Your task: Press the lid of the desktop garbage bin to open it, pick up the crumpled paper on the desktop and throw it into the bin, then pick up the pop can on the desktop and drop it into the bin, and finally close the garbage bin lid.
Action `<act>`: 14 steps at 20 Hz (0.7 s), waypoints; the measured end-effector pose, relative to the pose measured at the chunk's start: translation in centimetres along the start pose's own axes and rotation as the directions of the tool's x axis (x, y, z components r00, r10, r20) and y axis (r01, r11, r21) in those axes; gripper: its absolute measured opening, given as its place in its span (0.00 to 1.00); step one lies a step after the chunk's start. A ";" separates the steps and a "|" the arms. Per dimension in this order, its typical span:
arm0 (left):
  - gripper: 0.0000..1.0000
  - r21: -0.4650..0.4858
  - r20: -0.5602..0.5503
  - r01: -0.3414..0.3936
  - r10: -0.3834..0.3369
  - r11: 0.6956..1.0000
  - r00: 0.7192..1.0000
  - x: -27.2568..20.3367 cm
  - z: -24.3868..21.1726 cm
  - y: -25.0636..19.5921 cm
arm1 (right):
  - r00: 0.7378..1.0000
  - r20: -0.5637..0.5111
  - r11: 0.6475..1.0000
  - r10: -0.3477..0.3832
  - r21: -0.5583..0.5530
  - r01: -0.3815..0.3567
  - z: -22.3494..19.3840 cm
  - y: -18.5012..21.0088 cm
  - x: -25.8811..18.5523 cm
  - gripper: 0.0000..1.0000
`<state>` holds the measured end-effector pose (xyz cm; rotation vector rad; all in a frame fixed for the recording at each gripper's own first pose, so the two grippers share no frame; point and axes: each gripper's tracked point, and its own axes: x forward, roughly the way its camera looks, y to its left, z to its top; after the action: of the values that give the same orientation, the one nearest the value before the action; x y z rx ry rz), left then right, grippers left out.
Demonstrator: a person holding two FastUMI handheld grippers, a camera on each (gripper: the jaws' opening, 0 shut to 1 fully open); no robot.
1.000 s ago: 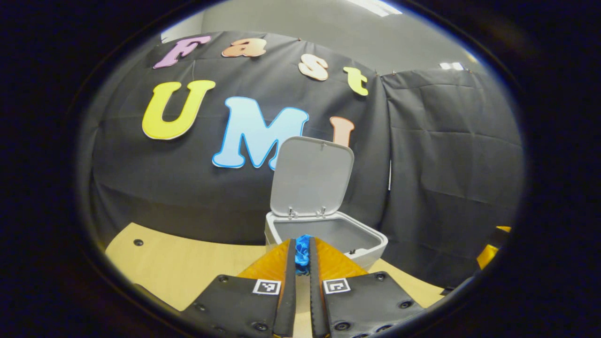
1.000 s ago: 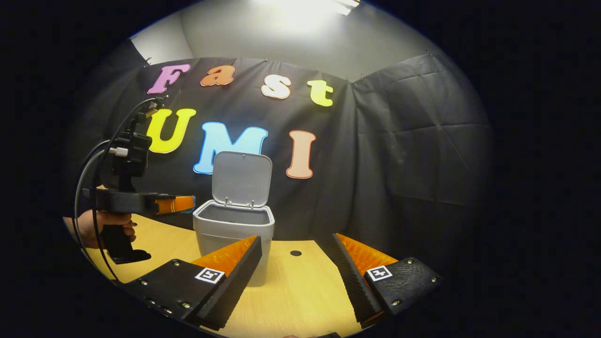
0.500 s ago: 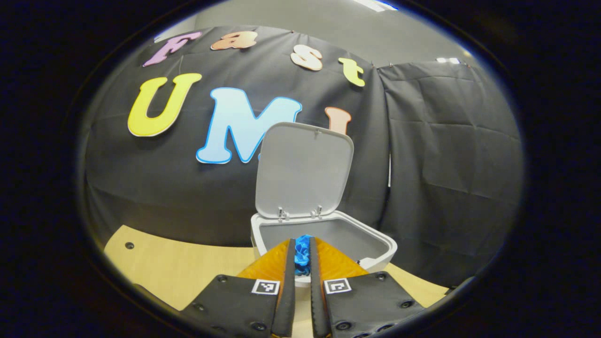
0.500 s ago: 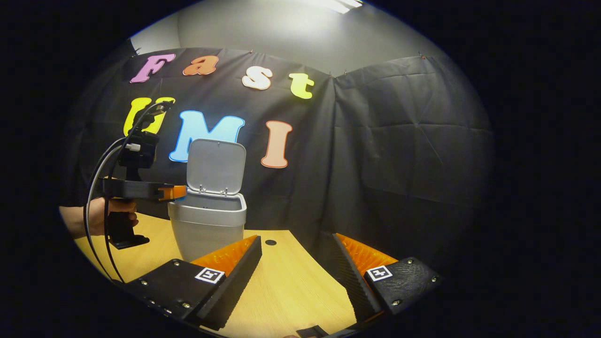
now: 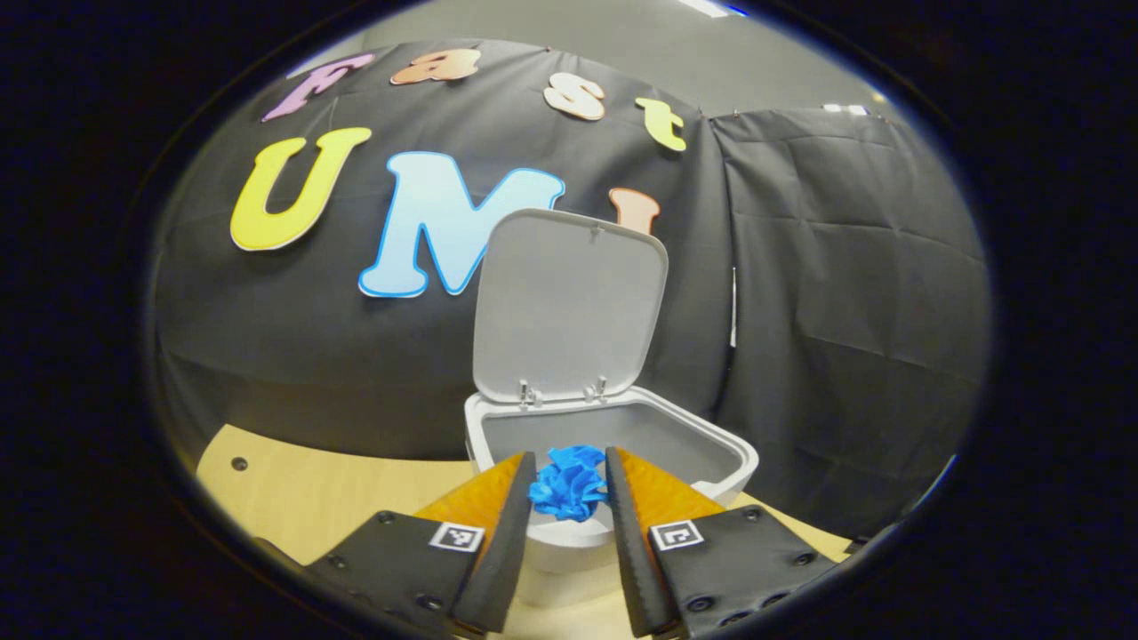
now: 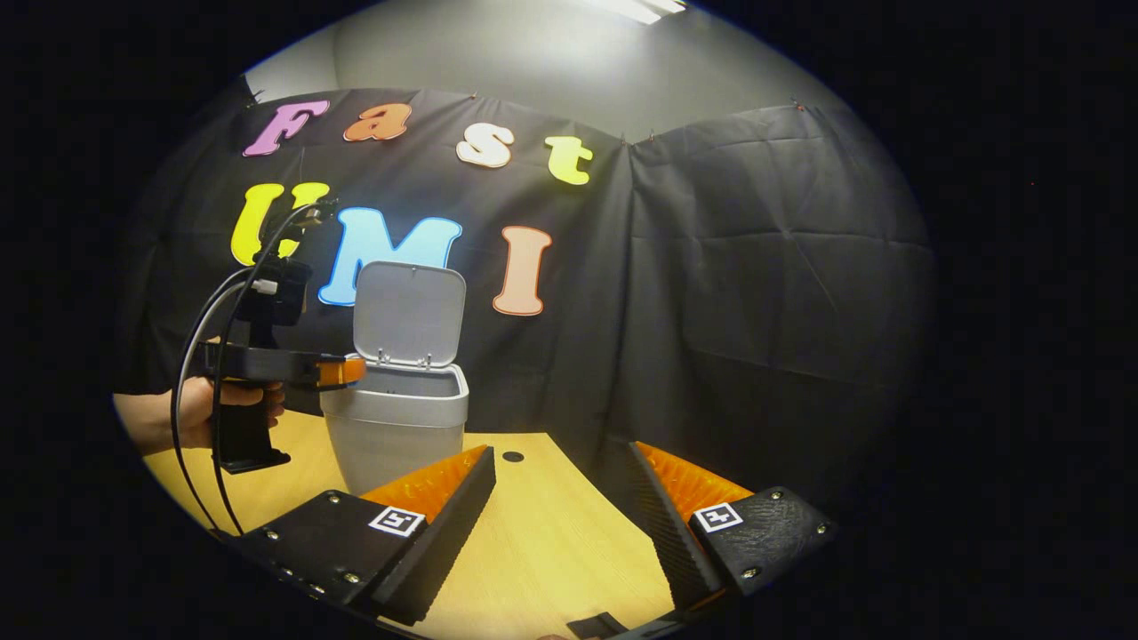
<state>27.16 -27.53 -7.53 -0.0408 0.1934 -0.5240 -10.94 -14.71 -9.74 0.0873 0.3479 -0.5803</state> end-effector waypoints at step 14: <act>0.96 0.008 0.068 -0.044 0.044 0.999 0.997 -5.2 2.3 1.6 | 0.992 0.021 0.992 0.123 0.004 -0.123 0.6 3.8 1.0 0.95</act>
<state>23.97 -23.57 -4.51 -0.0447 0.1247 -0.4788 -7.88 -12.18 -9.63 0.1065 0.3182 -0.4593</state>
